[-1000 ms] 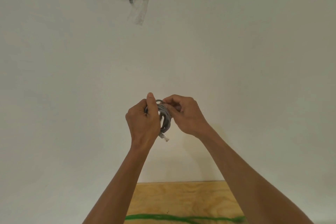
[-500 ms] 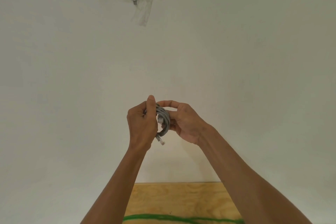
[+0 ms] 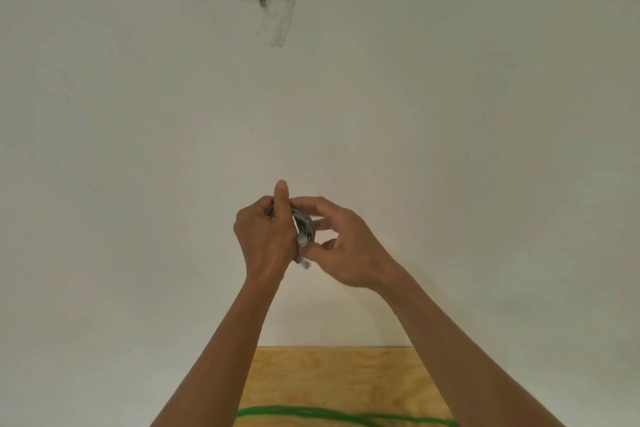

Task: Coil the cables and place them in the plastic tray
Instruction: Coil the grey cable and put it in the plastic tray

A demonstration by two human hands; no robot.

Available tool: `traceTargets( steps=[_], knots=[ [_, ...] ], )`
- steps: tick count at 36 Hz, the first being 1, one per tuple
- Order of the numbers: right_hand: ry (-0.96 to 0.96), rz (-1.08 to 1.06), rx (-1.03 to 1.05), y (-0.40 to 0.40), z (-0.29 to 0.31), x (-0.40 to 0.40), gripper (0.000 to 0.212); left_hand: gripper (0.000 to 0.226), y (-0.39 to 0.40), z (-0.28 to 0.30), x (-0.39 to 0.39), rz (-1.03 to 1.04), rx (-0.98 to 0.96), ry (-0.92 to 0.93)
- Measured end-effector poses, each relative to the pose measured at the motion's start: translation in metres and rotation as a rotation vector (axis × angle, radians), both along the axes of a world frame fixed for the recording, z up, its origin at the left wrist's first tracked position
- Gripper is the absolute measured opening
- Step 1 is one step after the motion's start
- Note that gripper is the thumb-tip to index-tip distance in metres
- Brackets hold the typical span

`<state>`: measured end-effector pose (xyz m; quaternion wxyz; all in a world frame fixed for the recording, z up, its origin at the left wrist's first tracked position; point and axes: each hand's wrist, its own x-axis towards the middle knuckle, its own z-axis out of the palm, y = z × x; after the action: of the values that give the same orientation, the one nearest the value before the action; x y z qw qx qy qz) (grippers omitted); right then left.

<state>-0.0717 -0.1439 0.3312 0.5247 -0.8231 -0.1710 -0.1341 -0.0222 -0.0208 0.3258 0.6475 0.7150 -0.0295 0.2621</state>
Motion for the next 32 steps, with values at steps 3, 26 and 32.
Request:
traceTargets(
  steps=[3, 26, 32],
  knots=[
    [-0.354, -0.077, -0.116, 0.004, -0.006, -0.001, 0.042, 0.061, 0.004, 0.002, 0.001, -0.059, -0.098, 0.080],
    [0.115, -0.331, 0.492, 0.006, -0.015, 0.024, 0.014, 0.067, -0.006, -0.010, -0.015, -0.071, 0.221, 0.045],
    [0.177, -0.210, 0.266, 0.005, -0.025, 0.012, 0.034, 0.067, -0.003, 0.000, -0.008, -0.033, 0.121, 0.152]
  ],
)
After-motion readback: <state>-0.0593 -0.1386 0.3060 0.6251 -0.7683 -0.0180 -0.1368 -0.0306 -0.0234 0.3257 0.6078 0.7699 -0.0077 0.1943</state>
